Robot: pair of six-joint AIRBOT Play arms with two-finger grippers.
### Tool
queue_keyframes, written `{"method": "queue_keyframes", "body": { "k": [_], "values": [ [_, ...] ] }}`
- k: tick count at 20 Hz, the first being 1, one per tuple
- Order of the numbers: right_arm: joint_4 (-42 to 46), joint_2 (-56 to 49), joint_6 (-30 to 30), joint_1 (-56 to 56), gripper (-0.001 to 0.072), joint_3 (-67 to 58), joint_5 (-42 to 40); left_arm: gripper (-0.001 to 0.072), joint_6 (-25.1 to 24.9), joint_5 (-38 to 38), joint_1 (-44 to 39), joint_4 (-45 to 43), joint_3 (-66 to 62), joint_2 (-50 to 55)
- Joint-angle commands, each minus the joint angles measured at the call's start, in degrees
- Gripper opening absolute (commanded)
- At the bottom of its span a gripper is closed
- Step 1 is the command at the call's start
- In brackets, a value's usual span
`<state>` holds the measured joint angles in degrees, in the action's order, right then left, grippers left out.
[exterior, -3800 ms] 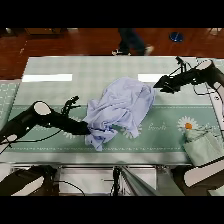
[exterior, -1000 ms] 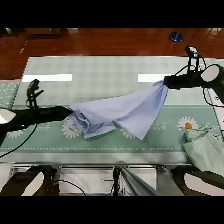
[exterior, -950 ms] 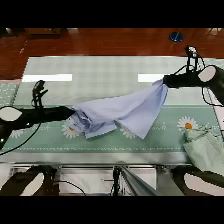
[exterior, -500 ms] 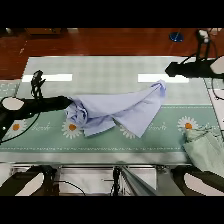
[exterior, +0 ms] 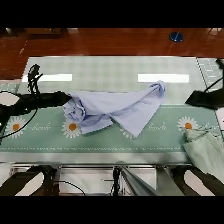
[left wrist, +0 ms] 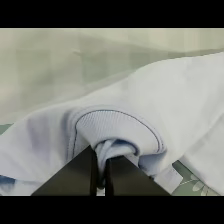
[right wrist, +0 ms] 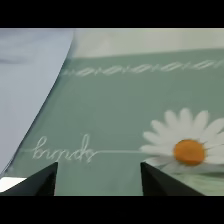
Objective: Fold the shirts.
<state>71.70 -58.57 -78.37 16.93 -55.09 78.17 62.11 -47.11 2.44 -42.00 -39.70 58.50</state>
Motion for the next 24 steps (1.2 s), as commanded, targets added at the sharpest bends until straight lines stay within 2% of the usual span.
{"method": "queue_keyframes", "body": {
  "k": [1, 5, 9, 13, 20, 21, 22, 23, 24],
  "values": [
    [-18.27, 1.11, 5.05, 1.84, 0.0596, 12.76, 0.63, 0.0052, 0.02, -1.29, 0.04, 0.02, -0.15, 0.04],
    [-22.34, 1.09, 4.98, -0.57, 0.0595, 20.85, -7.61, 0.0052, 0.02, -1.38, 0.04, 0.00, -0.15, 0.04],
    [-27.41, -1.22, 4.72, -10.97, 0.0594, 26.84, -16.20, 0.0053, 0.02, -1.46, 0.04, 0.00, -0.15, 0.02],
    [-29.07, -6.64, 4.66, -18.32, 0.0594, 27.19, -20.20, 0.0053, 0.02, -1.62, 0.04, 0.00, -0.15, 0.02],
    [-38.40, -13.88, 5.01, -26.73, 0.0576, 27.19, -29.07, 0.0052, 0.02, -1.62, 0.04, 0.02, -0.15, 0.02],
    [-40.59, -15.32, 4.98, -28.22, 0.0540, 27.19, -30.56, 0.0052, 0.02, -1.62, 0.04, 0.00, -0.15, 0.02],
    [-43.32, -16.83, 4.98, -29.66, 0.0431, 27.19, -32.26, 0.0052, 0.02, -1.60, 0.04, 0.00, -0.15, 0.02],
    [-45.81, -18.10, 5.03, -30.73, 0.0261, 27.19, -33.70, 0.0052, 0.02, -1.60, 0.07, 0.00, -0.15, 0.02],
    [-47.60, -18.62, 5.18, -31.04, 0.0044, 27.19, -34.14, 0.0052, -0.22, -1.55, 0.07, 0.00, -0.15, 0.02]
  ]
}}
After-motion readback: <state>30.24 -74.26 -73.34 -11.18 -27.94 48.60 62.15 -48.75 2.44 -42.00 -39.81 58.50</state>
